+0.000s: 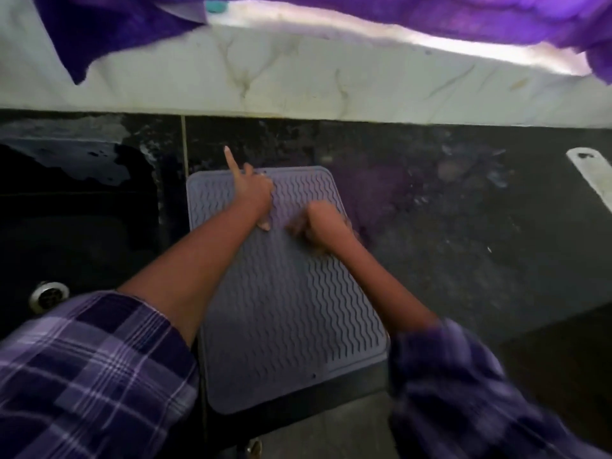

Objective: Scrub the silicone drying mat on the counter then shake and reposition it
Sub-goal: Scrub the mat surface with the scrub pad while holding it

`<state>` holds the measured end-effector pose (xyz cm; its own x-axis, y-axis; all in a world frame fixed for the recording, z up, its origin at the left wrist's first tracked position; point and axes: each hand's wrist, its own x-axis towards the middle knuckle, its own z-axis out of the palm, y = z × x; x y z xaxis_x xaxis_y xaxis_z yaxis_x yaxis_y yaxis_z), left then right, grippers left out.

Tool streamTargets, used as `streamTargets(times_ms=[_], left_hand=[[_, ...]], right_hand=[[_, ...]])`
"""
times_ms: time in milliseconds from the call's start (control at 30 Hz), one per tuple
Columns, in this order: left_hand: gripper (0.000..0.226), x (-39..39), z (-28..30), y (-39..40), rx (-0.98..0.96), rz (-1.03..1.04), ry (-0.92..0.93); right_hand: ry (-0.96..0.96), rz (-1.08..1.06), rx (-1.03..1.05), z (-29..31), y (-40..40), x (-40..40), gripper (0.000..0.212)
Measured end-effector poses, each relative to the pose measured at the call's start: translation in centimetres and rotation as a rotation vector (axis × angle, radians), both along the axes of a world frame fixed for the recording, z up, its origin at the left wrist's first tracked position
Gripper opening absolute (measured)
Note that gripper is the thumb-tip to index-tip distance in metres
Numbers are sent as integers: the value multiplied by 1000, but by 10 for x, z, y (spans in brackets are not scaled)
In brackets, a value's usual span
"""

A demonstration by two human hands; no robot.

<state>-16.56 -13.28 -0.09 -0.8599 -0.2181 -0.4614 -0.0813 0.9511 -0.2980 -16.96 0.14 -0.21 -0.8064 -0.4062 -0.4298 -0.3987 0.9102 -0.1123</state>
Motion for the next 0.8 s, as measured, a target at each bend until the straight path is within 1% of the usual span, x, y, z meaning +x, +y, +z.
streamTargets(times_ms=[67,133,167,200,233,300,367,400,433,500,567,667,700,733,767,800], left_hand=[[103,2,1,-3,4,0,-7],[107,4,5,-3,17,-4,-1],[107,6,7,-2,30,-10,7],[106,8,8,-2,41,-19,13],[105,10,9,-3,48,-24,22],[102,9,5,-5,70,-8,61],[103,9,0,-7,64,8,61],[103,9,-1,-6,51,14,48],[102,9,-2,-5,39,21,38],[101,5,-4,-3,34,38,34],[102,4,-4,-1,55,61,25],[109,5,-2,-1,66,62,-1],[107,6,-1,0,59,52,-1],[99,7,0,1,51,33,1],[84,10,0,3,49,6,13],[63,14,0,5,51,-23,39]], right_hand=[[-87,43,95,2,30,49,27],[-221,99,176,15,45,64,26],[-313,107,155,27,43,53,23],[-397,86,86,42,35,37,24],[-378,70,-1,54,25,18,27],[-140,49,-171,65,-2,-25,33],[59,54,-172,54,-29,-46,33],[103,38,-145,45,-40,-47,30],[109,23,-99,34,-46,-44,29],[53,-9,-29,17,-43,-27,30],[3,-14,-80,8,-18,1,28],[-101,-17,-136,8,41,80,27],[-141,-1,-143,12,58,108,30],[-184,17,-128,14,73,132,34],[-215,34,-98,15,87,146,35],[-267,45,-65,19,93,147,34]])
